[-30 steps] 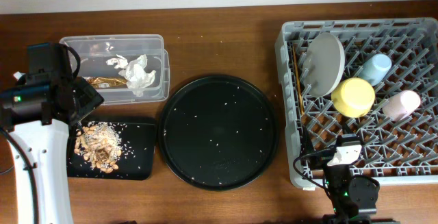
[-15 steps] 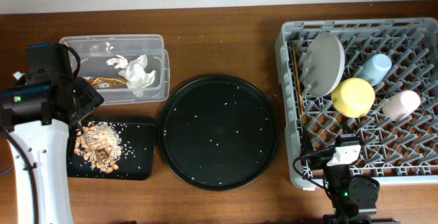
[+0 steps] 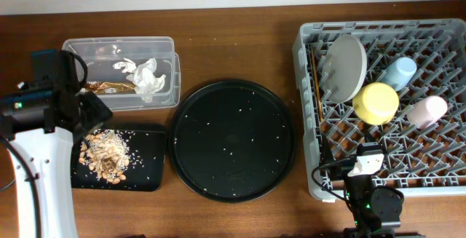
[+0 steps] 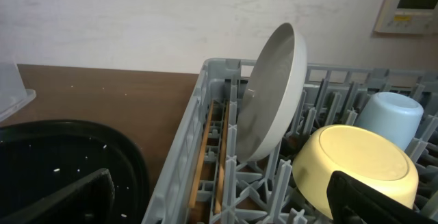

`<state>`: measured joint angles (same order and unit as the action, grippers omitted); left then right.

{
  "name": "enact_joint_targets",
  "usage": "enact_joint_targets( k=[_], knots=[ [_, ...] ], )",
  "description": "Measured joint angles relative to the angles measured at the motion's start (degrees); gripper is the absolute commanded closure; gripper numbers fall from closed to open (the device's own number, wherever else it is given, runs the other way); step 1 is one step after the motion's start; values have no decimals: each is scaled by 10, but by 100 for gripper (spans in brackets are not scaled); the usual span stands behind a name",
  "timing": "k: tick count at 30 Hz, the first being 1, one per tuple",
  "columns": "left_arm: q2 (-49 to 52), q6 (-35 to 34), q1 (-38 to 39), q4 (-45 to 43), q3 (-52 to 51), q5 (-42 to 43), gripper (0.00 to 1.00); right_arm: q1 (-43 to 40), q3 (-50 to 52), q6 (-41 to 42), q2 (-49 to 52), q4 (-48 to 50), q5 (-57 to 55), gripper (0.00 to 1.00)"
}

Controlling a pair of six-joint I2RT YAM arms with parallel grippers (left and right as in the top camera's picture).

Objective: Sort waste into correct bins and load items into the dishwasher rack

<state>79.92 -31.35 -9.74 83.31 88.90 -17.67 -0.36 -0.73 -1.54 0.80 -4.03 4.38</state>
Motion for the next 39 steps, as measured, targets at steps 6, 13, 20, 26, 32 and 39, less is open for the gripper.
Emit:
enact_joint_targets(
  k=[6, 13, 20, 26, 32, 39],
  knots=[
    [-88, 0, 0, 8, -75, 14, 1, 0, 0, 0, 0, 0, 0, 2],
    [-294, 56, 0, -230, -380, 49, 0, 0, 0, 0, 0, 0, -2, 2],
    [-488, 156, 25, -488, -649, 157, 0, 0, 0, 0, 0, -1, -2, 2],
    [-573, 175, 76, -603, -740, 184, 0, 0, 0, 0, 0, 0, -2, 1],
    [-620, 190, 94, -655, -768, 190, 0, 0, 0, 0, 0, 0, -2, 2],
    [-690, 223, 99, -665, -783, 201, 0, 0, 0, 0, 0, 0, -2, 2]
  ],
)
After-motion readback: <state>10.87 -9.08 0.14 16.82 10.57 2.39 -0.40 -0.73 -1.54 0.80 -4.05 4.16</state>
